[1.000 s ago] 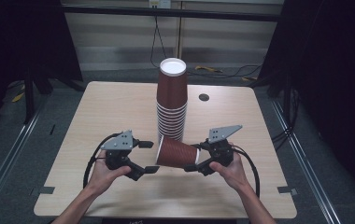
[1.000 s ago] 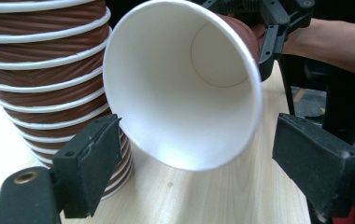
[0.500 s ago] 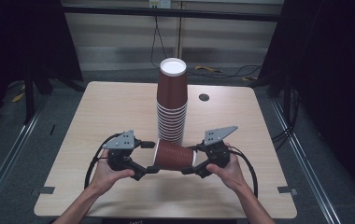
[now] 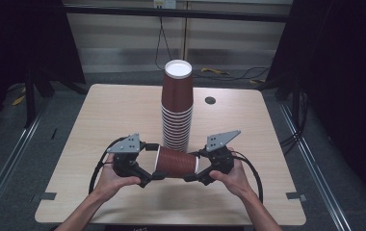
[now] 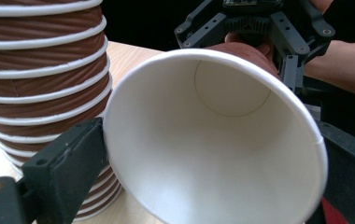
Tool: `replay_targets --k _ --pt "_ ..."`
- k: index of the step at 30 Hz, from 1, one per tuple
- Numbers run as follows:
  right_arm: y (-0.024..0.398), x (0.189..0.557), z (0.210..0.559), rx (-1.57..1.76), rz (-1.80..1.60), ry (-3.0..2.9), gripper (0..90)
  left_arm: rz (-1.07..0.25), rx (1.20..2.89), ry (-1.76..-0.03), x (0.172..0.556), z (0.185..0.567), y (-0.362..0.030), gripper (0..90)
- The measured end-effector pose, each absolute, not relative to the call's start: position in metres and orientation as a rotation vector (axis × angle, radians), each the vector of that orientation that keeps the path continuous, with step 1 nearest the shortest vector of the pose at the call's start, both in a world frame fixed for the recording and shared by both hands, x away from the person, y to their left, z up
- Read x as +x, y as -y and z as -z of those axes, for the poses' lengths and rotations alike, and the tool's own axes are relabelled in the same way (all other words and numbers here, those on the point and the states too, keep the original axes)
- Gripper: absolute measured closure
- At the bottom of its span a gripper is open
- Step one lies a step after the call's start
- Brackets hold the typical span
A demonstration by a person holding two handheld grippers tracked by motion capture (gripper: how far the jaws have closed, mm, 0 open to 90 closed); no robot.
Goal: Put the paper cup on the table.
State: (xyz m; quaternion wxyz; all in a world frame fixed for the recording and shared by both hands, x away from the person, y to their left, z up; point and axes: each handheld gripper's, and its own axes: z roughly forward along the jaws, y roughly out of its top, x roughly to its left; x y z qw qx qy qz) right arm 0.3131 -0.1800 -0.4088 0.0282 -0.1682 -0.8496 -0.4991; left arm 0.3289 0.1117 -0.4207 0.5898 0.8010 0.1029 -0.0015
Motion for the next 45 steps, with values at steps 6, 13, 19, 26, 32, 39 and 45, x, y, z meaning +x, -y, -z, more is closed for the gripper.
replay_targets --k 6,13,19,26,32,39,45 --pt "0.1769 0.3131 0.4093 -0.509 1.538 2.624 23.8 0.001 1.87 -0.225 0.328 0.4222 -0.1089 2.6" --pt "0.1768 0.3129 0.4098 -0.498 1.545 2.619 23.7 0.02 1.864 -0.225 0.3292 0.4235 -0.107 2.4" --pt "0.1759 0.3134 0.4108 -0.493 1.552 2.609 23.7 0.027 1.862 -0.227 0.3294 0.4241 -0.1053 1.9" --pt "0.1739 0.3133 0.4113 -0.474 1.551 2.608 23.7 0.039 1.873 -0.218 0.328 0.422 -0.1047 3.1" --pt "0.1737 0.3138 0.4137 -0.464 1.542 2.6 23.5 0.029 1.889 -0.205 0.3274 0.4199 -0.1052 4.8" --pt "0.173 0.3147 0.4155 -0.454 1.54 2.588 23.1 0.041 1.904 -0.208 0.3286 0.4172 -0.105 5.5" --pt "0.1744 0.3143 0.4141 -0.476 1.555 2.582 18.3 0.048 1.92 -0.212 0.3283 0.4167 -0.1053 6.0"
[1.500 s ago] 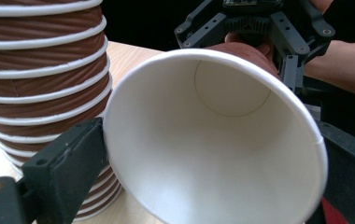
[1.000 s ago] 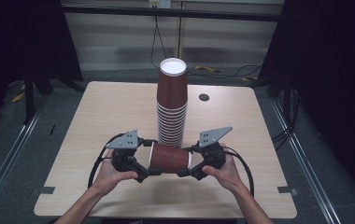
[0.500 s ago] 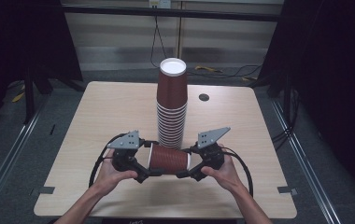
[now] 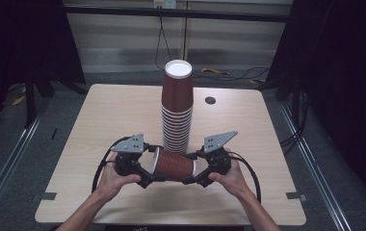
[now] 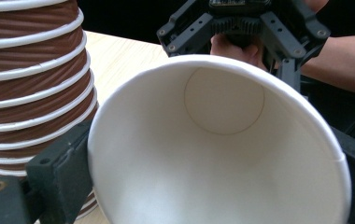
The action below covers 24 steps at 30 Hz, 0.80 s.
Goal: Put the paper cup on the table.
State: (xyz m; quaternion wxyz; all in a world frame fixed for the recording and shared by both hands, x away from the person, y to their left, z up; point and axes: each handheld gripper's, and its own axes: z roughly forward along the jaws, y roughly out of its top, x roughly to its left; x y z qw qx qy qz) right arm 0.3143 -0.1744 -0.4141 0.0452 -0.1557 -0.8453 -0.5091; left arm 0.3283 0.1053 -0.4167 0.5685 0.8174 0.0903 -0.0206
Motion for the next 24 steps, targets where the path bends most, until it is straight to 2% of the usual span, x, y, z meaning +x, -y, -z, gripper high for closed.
replay_targets --k 10,24 --pt "0.18 0.314 0.414 -0.524 1.591 2.586 14.1 0.049 1.934 -0.23 0.331 0.417 -0.105 6.3" --pt "0.188 0.313 0.41 -0.592 1.653 2.586 14.0 0.055 1.929 -0.287 0.336 0.417 -0.114 6.0"
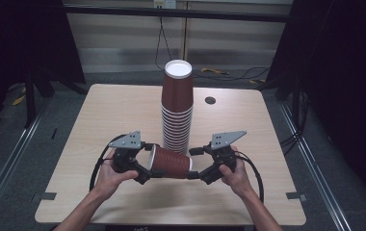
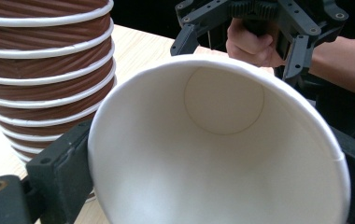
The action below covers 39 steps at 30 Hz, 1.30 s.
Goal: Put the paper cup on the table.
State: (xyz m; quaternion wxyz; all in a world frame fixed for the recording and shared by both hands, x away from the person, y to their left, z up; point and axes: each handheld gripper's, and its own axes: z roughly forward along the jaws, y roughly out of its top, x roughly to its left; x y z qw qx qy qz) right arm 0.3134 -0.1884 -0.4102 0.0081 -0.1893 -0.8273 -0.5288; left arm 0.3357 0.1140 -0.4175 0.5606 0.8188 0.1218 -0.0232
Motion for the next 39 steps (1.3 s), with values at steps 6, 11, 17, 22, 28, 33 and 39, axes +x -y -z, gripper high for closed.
replay_targets --k 6,11,17,22,28,33,39 --pt "0.192 0.313 0.408 -0.621 1.676 2.592 14.0 0.042 1.935 -0.297 0.338 0.417 -0.117 6.0" --pt "0.196 0.313 0.408 -0.657 1.7 2.588 14.0 0.034 1.951 -0.317 0.339 0.417 -0.12 6.1" --pt "0.203 0.313 0.406 -0.72 1.754 2.574 14.0 0.011 1.962 -0.345 0.34 0.415 -0.123 6.0" --pt "0.208 0.31 0.406 -0.823 1.769 2.609 13.9 0.003 1.969 -0.371 0.342 0.415 -0.128 6.0" --pt "0.214 0.308 0.408 -0.954 1.798 2.649 14.0 -0.015 1.981 -0.382 0.346 0.409 -0.138 6.0" --pt "0.217 0.309 0.408 -0.988 1.809 2.651 14.0 -0.045 1.982 -0.419 0.35 0.405 -0.15 6.0" --pt "0.224 0.303 0.406 -1.036 1.829 2.659 14.0 -0.074 2.01 -0.459 0.354 0.403 -0.162 6.0"
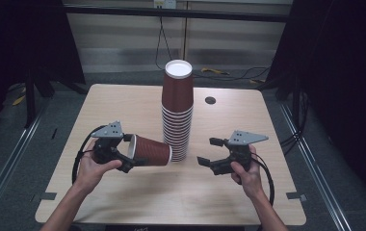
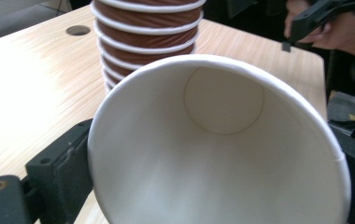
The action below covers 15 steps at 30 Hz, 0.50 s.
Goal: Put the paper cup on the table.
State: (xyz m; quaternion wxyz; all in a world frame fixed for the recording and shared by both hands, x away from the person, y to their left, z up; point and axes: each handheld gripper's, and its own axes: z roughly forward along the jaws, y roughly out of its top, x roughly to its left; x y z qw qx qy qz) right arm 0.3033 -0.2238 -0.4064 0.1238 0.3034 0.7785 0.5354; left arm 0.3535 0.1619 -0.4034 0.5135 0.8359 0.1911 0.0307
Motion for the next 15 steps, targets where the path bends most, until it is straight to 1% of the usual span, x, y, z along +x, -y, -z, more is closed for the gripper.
replay_targets --k 7,14,15 --pt "0.237 0.292 0.412 0.938 -1.505 -2.245 13.9 -0.1 2.046 -0.505 0.362 0.403 -0.176 6.0" --pt "0.244 0.284 0.417 0.97 -1.47 -2.203 13.9 -0.144 2.088 -0.542 0.372 0.398 -0.181 6.0" --pt "0.245 0.283 0.417 0.976 -1.474 -2.2 13.9 -0.134 2.091 -0.548 0.375 0.399 -0.181 5.9"
